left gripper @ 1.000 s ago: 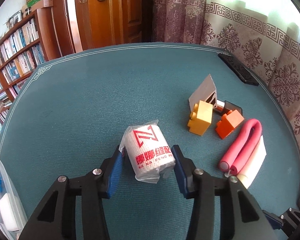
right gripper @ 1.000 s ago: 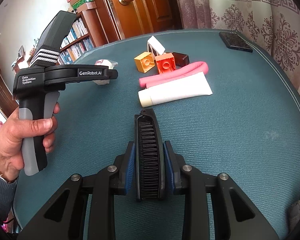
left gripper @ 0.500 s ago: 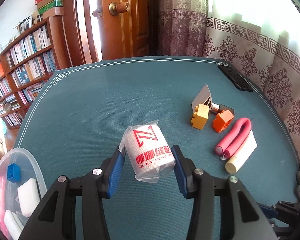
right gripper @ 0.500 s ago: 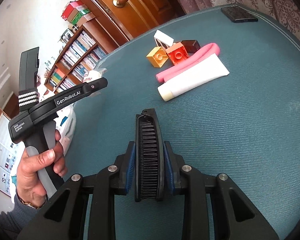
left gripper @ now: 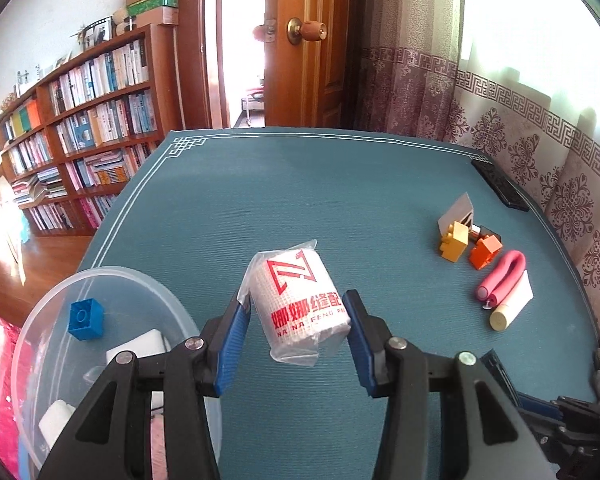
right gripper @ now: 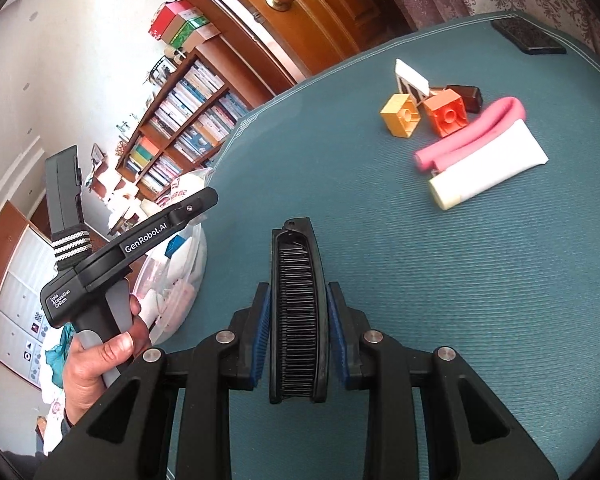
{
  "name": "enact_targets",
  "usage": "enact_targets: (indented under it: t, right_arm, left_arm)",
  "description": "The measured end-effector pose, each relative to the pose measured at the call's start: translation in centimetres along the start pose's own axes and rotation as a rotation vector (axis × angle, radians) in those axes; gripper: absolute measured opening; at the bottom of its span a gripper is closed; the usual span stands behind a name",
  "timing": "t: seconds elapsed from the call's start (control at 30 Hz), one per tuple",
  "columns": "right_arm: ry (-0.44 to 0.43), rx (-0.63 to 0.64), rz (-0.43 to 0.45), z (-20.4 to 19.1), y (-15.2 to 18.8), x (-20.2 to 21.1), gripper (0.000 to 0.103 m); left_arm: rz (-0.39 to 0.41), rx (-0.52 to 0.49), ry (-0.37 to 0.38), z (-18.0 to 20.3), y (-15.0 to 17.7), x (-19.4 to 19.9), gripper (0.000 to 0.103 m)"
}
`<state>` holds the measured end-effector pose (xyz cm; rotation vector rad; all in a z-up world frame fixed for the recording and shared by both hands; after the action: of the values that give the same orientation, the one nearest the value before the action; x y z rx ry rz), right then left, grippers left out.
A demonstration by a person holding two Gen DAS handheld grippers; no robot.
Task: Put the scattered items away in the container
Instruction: 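Carry the comb and the wrapped roll over the clear bowl, then open both tools to drop the roll and comb into the bowl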
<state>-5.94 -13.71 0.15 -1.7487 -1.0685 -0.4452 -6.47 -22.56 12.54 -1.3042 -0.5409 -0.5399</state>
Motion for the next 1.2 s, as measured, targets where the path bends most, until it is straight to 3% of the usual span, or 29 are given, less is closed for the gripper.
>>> enact_targets:
  t: [0.27, 0.67, 1.2]
  right_arm:
    - [-0.015, 0.078, -0.027, -5.1, -0.2, -2.2, 0.029]
    - [-0.06, 0.21, -0.029, -13.2, -0.5, -4.9, 0.029]
    - [-0.094, 0.351, -0.041, -21.2, -0.3, -9.2, 0.029]
  left_arm:
    - [0.043, 0.043, -0.086, -5.5, 0.8, 2.5, 0.052]
    - [0.055, 0.202, -0.138, -14.6, 3.0, 4.5, 0.052]
    - [0.056, 0.27, -0.134, -19.0, 4.7, 5.7, 0.053]
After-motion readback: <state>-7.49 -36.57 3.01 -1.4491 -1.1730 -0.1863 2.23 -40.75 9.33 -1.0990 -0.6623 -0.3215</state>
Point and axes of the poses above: each gripper's, at about its wrist camera, not at the fingertips, and x roughly against the way its jaws point, z to its right, y to its underside, the point moved 6 cm from there along -x, roughly the way its jaws point, and after that the axes turned 13 degrees about y, right-handed, at the moved point
